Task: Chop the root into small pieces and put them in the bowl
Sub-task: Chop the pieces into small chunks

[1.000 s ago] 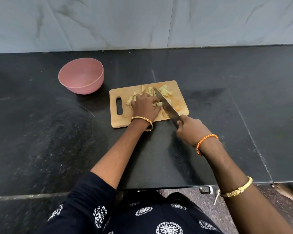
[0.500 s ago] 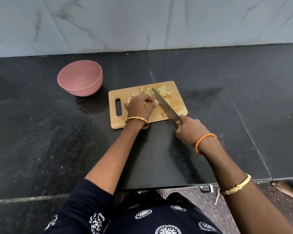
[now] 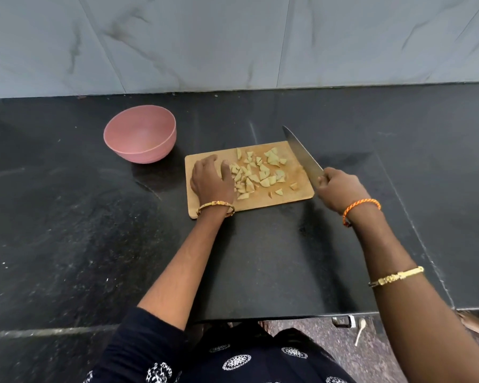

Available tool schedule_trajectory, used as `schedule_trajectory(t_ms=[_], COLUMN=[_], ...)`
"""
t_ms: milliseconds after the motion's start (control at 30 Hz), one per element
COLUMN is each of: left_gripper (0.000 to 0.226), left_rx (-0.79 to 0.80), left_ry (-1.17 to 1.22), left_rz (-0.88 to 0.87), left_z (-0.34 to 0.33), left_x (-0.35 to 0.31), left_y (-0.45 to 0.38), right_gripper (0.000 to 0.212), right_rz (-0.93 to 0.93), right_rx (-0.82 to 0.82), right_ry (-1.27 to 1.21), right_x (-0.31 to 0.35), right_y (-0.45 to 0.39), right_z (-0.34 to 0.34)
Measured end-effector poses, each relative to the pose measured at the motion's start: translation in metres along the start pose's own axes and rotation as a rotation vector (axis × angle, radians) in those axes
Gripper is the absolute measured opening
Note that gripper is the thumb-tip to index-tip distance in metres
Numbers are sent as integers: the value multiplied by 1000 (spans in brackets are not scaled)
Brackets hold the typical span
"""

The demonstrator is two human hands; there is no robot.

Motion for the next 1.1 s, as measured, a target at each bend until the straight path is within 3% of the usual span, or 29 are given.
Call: schedule_trajectory(t_ms=[133, 400, 533, 667, 800, 967, 1100], left_gripper=[53, 66, 59, 39, 34, 43, 19], left_rx=[116, 203, 270, 122, 97, 403, 397], left_ry=[-50, -177, 0, 344, 50, -545, -612], left_rz=[-32, -127, -106, 100, -54, -417, -506], left_z=[-16, -35, -37, -11, -9, -32, -26], left_x=[8, -10, -18, -15, -11, -39, -47], left_y=[4, 0, 6, -8, -42, -61, -70], right_gripper=[15, 15, 20, 23, 24, 19, 28], right_rz=[27, 192, 253, 285, 260, 229, 198], right_rx=[45, 78, 101, 37, 28, 51, 81], right_ry=[72, 264, 278, 273, 252, 162, 40], right_x=[-1, 19, 25, 27, 29, 34, 38], right_y=[-11, 1, 12, 12, -5, -6, 2], right_z=[0, -8, -14, 1, 13, 4, -6])
Point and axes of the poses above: each hand's wrist, its own y-axis away from the middle knuckle, its own z-axis out of the back of the hand, x = y × z, the point moved 5 cm from there along -y, towards the middle knuckle, and after that the axes turned 9 degrees about z, right-handed, at the moved point
